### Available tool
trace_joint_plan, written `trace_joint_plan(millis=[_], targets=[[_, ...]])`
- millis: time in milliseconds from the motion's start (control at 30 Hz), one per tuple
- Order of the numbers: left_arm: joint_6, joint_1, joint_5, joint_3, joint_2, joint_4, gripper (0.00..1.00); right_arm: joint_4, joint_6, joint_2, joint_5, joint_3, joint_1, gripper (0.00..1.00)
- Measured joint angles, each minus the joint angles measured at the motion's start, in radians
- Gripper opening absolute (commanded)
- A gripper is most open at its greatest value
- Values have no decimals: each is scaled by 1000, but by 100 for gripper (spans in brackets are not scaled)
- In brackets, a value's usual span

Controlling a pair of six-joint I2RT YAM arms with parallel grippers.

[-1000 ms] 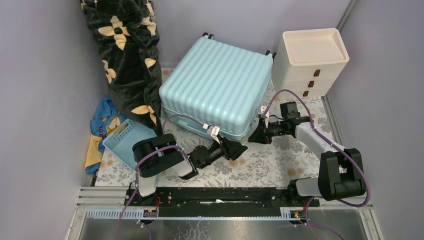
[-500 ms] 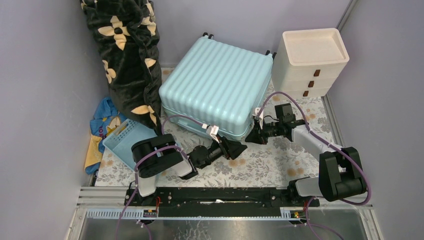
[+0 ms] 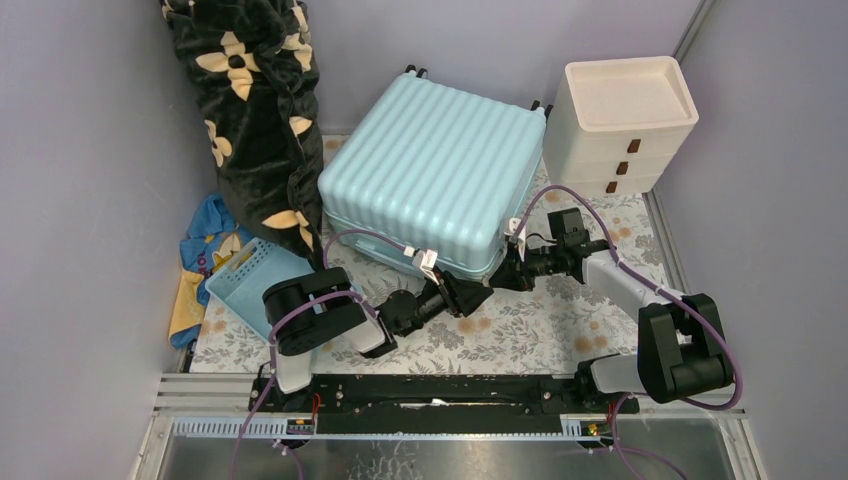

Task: Open, take out, and arrange the luggage
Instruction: Unzip the luggage at the center of the board.

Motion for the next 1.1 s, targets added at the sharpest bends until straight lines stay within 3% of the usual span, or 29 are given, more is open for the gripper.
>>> trace_joint_plan(millis=[733,1100], targets=[[34,6,-1,2,0,-19,36,-79,-104,-23,-78,0,5,19],[48,9,19,19,0,-21,22,-78,-113,-23,-75,0,4,19]])
